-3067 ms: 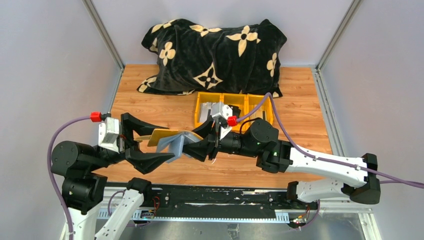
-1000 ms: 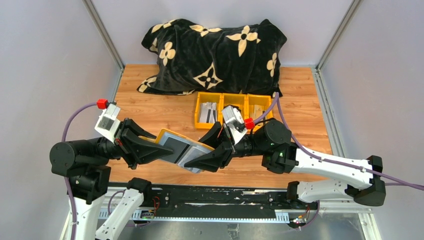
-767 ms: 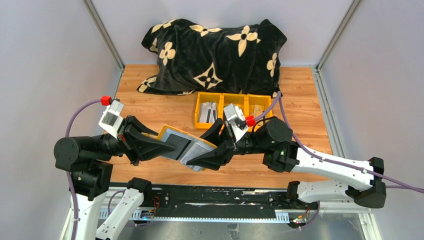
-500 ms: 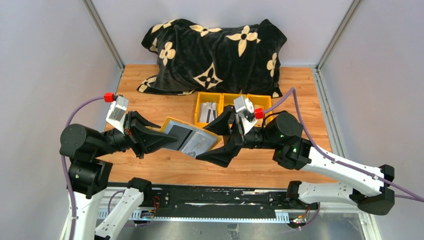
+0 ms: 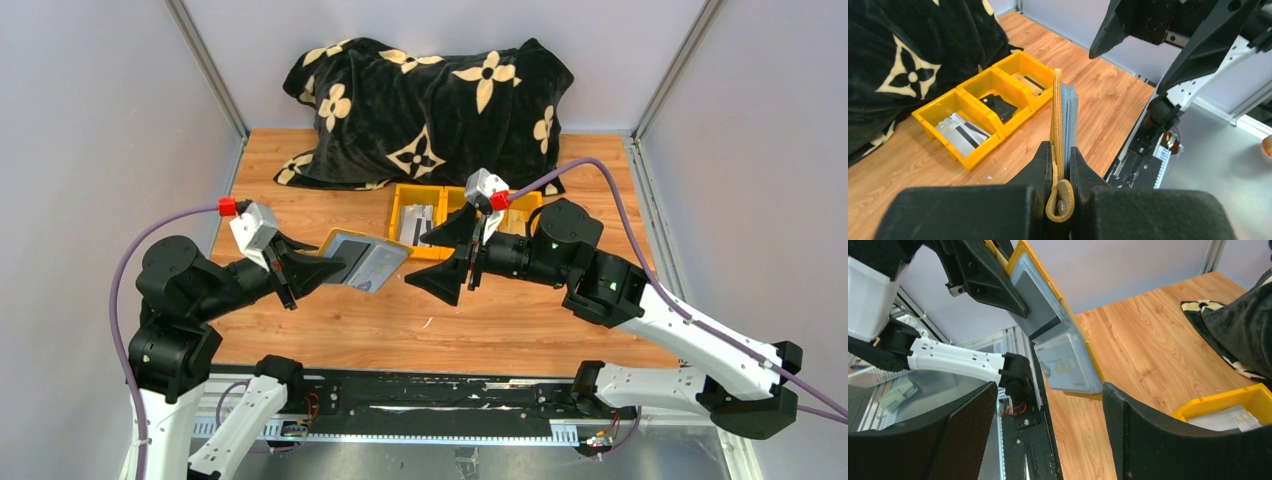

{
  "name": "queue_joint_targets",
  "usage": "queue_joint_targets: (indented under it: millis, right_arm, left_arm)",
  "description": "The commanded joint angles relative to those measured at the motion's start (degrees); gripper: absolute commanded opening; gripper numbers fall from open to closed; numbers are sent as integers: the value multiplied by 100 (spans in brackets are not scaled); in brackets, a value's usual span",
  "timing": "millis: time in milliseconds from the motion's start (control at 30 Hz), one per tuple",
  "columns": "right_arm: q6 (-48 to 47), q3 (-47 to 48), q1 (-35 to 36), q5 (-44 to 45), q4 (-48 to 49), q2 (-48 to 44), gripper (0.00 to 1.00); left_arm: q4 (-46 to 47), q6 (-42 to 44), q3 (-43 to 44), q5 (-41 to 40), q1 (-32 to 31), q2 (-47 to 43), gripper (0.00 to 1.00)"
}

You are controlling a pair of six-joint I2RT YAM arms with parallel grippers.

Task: Take the credit cards out of the card holder
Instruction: Remove the credit card from the card holder.

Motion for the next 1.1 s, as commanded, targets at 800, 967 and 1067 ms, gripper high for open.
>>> queue_joint_targets:
  millis: [800,967,1067]
  right_arm:
    - [3064,-345,-315,-2178,2694,1281,62]
    - [3067,-412,-315,-2139,2771,1411,61]
    - [3048,-453,-330,-2111,2816,1432,60]
  left_arm:
    - [869,-1453,-311,-497,-2,-22,0]
    - [1329,-1994,-351,-167,-6,-92,0]
    - [1630,-2390,-387,140,-4,-91,0]
